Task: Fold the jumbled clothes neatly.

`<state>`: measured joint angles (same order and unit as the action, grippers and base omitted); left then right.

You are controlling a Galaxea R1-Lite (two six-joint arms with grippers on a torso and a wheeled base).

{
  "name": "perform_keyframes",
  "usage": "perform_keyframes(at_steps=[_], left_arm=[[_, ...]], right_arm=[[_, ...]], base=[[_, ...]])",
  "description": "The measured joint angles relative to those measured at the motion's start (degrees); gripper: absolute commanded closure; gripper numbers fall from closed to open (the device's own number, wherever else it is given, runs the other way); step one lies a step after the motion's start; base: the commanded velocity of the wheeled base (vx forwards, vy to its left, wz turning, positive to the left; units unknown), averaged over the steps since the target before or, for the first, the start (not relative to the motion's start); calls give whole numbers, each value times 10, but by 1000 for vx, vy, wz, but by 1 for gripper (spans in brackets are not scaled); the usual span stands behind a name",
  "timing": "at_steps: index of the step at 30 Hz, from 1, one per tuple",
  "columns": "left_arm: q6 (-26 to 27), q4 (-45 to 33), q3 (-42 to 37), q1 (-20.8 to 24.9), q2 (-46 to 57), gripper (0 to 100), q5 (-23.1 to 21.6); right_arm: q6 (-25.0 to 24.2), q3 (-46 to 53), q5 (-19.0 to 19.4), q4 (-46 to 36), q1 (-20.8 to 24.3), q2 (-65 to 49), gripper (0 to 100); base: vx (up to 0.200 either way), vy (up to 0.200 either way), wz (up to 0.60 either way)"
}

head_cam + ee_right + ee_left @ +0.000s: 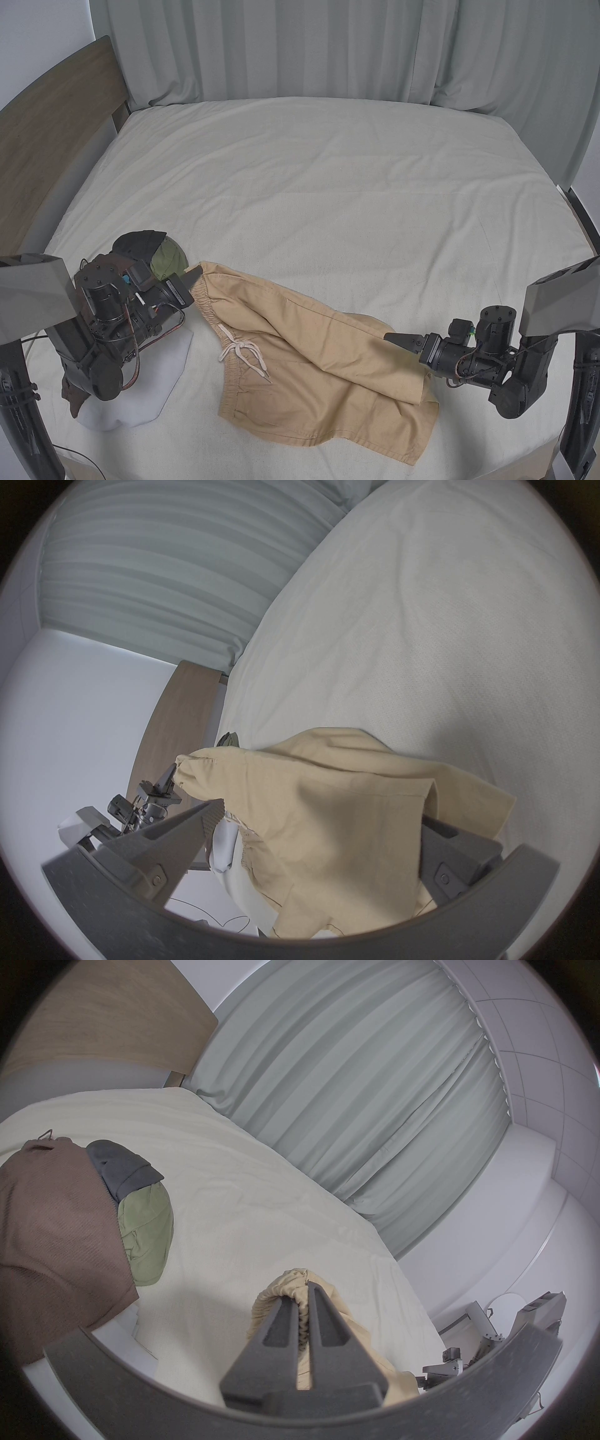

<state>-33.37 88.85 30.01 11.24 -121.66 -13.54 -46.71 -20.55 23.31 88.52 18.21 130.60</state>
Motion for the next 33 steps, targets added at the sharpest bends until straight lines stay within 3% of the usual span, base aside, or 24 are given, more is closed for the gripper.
perform_keyframes(at_steps=[11, 12, 24, 33], left_arm=[[0, 0, 0, -1, 0, 100, 0], [0, 0, 0, -1, 0, 100, 0], [0, 0, 2, -1, 0, 100, 1], [-4, 0, 6, 0, 11, 100, 1]], right_arm=[[-33, -13, -1, 1, -7, 4, 0], [-34, -14, -1, 1, -7, 4, 100], [-34, -15, -1, 1, -8, -5, 100], [-34, -8, -1, 0, -5, -79, 100]], base=[[0, 0, 0], [0, 0, 0], [0, 0, 0], [0, 0, 0]])
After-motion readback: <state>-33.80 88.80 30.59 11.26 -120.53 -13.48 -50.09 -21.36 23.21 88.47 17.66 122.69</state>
